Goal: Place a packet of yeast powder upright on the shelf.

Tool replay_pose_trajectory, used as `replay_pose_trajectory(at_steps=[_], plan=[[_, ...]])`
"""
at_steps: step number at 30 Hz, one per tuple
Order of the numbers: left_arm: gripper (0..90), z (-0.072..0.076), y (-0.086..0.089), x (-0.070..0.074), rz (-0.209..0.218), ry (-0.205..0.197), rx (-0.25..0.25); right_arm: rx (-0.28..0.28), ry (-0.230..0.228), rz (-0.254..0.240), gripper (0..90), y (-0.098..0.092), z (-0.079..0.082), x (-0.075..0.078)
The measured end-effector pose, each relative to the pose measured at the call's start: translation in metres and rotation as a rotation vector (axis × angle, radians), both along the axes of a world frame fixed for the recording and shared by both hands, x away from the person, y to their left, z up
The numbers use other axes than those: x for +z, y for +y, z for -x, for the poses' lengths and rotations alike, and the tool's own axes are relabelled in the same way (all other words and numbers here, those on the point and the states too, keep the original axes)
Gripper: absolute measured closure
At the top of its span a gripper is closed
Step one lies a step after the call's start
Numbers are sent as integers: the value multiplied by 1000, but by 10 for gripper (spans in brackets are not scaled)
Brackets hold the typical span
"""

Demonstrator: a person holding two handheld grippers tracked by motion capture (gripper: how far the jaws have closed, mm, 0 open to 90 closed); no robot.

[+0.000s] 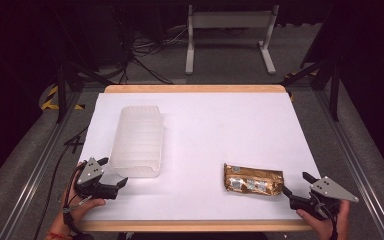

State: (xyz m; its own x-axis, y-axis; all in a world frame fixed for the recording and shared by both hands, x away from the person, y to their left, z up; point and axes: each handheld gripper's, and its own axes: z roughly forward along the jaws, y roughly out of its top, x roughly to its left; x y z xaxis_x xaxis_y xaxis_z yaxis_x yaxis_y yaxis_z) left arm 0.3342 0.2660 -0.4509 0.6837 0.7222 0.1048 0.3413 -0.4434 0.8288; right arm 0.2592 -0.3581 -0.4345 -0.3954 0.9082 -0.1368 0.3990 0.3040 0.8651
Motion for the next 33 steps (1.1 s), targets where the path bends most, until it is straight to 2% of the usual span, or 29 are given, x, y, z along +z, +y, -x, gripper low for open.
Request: replay_pose_trajectory(at_steps=[4, 7, 10, 13, 20, 25, 31, 33], plan=[[42, 1, -1, 0, 0, 0, -7, -7, 0, -11, 191, -1, 1, 0], [42, 3, 0, -1, -5, 1, -9, -2, -16, -27, 208, 0, 2, 3], [42, 2, 0, 0, 1, -4, -12, 7, -10, -41, 243, 1, 3, 4], [42, 2, 0, 0, -8, -6, -19, 19, 18, -73, 282, 2, 4, 3], [42, 1, -2, 0, -14, -1, -17, 46, 93, -103, 339, 7, -3, -4], [43, 2, -3, -1, -17, -2, -18, 31, 129, -103, 343, 6, -5, -6], [42, 2, -2, -1, -18, -2, -18, 30, 197, -147, 324, 8, -11, -11], [42, 1, -3, -1, -16, -1, -17, 30, 204, -152, 330, 8, -11, -11]])
